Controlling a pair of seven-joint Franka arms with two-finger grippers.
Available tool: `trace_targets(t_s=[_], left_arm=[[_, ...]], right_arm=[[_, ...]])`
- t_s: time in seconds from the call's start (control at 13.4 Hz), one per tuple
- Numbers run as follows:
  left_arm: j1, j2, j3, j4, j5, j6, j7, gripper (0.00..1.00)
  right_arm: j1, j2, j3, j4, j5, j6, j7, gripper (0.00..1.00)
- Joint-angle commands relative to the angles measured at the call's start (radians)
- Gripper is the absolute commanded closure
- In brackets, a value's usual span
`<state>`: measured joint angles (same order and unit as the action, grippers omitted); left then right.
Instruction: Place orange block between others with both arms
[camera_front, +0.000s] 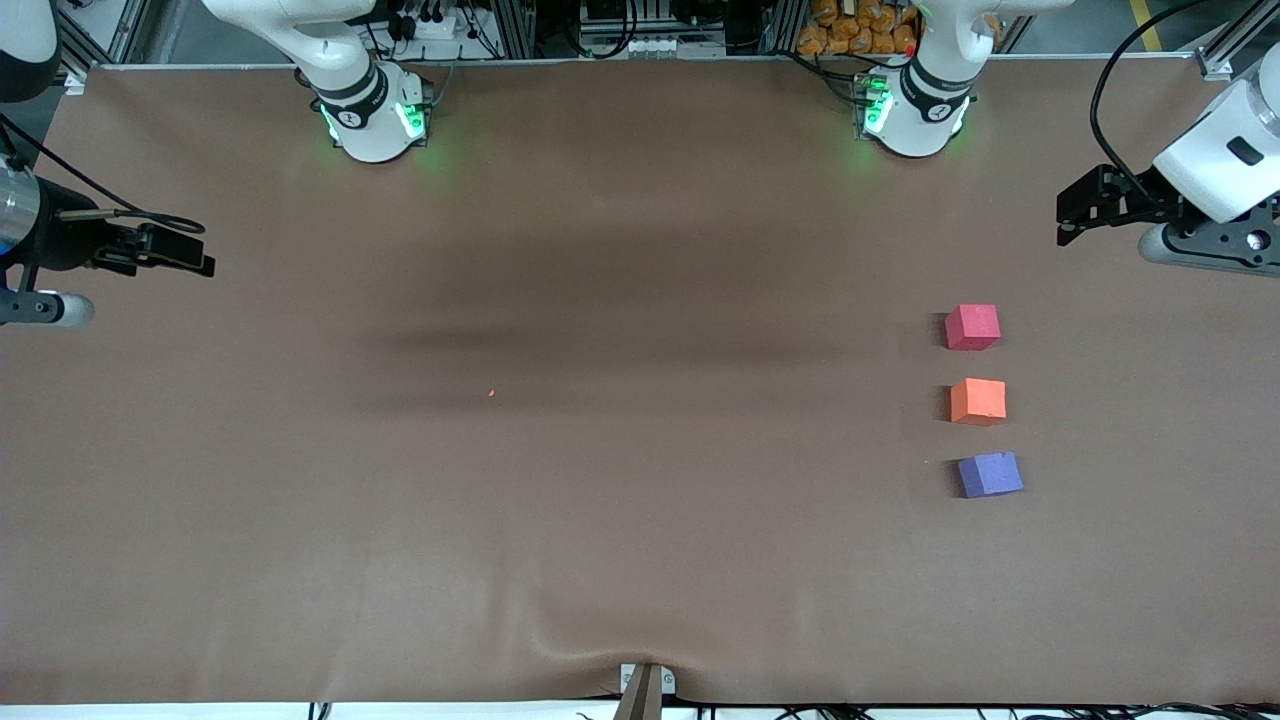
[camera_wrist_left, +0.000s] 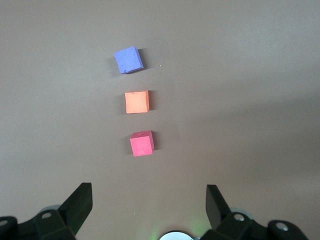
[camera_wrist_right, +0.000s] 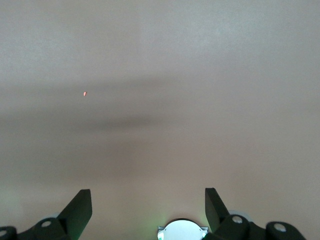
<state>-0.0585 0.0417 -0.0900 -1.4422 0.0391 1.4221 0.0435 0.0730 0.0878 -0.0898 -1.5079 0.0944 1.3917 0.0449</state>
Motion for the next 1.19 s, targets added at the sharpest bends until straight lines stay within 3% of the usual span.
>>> trace_targets(t_s=[0.0,1.12], left_arm=[[-0.003,-0.013,0.012,0.002,-0.018,-0.015,-0.013,0.0],[-0.004,-0.011,0.007,0.011,-0.007,-0.015,-0.008,0.0]], right_arm=[[0.004,-0.005,-0.004,-0.003,0.002,0.003,-0.013,0.0],[0.004,-0.01,-0.004,0.002,-0.005,0.001,-0.013,0.0]])
